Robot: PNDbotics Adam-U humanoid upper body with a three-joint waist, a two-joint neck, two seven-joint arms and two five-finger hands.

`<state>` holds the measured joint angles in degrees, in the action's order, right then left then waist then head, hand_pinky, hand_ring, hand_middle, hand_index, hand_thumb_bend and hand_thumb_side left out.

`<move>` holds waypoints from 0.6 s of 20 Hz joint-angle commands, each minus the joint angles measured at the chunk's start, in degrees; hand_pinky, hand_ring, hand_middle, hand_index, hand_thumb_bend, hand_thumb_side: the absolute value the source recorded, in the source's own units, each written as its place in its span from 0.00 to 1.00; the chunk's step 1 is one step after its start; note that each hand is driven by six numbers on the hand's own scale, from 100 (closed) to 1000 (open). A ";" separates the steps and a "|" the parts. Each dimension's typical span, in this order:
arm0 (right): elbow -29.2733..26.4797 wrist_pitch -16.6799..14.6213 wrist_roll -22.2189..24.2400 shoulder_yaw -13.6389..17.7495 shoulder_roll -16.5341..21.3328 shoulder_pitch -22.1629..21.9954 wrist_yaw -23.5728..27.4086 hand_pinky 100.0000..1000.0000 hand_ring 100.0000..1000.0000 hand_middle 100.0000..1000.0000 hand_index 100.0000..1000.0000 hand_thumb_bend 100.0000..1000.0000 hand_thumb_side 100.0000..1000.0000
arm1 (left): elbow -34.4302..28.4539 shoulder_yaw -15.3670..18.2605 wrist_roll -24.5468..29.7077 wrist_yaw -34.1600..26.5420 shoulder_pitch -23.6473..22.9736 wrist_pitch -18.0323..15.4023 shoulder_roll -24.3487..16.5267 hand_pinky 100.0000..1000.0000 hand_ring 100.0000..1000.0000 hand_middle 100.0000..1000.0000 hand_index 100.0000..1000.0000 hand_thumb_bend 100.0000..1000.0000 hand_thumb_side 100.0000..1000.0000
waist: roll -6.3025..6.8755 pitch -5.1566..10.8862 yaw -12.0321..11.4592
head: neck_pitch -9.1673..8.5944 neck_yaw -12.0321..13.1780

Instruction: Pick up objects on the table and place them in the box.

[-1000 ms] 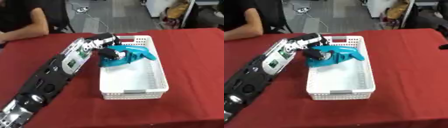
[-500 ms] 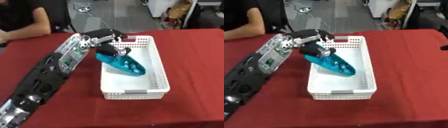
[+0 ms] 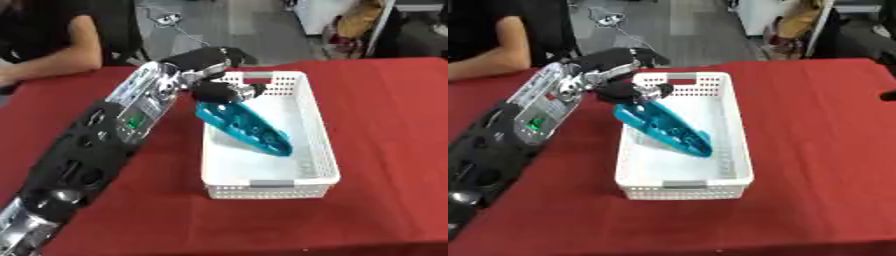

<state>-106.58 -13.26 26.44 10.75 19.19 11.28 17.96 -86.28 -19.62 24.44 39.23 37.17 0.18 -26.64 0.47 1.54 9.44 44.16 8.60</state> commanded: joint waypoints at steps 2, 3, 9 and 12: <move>-0.40 -0.06 0.10 0.22 1.03 0.68 -0.03 0.65 0.83 0.85 1.00 0.00 1.00 | -1.37 0.81 -0.84 0.68 1.36 -0.16 -1.36 0.85 0.84 0.90 0.98 0.52 1.00 | -0.11 0.68 0.06 | -0.05 0.61; -0.41 -0.06 0.09 0.23 1.03 0.69 -0.03 0.65 0.83 0.85 1.00 0.00 1.00 | -1.47 0.79 -0.77 0.81 1.39 -0.26 -1.39 0.85 0.84 0.90 0.98 0.52 1.00 | -0.11 0.69 0.07 | -0.05 0.62; -0.43 -0.05 -0.03 0.30 1.04 0.73 -0.03 0.65 0.83 0.85 1.00 0.00 1.00 | -2.60 1.29 -0.63 1.79 1.19 -0.63 -1.74 0.86 0.84 0.91 0.98 0.45 0.88 | -0.12 0.71 0.03 | -0.05 0.63; -0.45 -0.06 -0.06 0.34 1.05 0.71 -0.04 0.65 0.83 0.85 1.00 0.00 1.00 | -3.48 1.92 -0.48 1.93 0.79 -0.85 -1.89 0.87 0.83 0.90 0.97 0.33 0.72 | -0.14 0.66 -0.02 | -0.05 0.62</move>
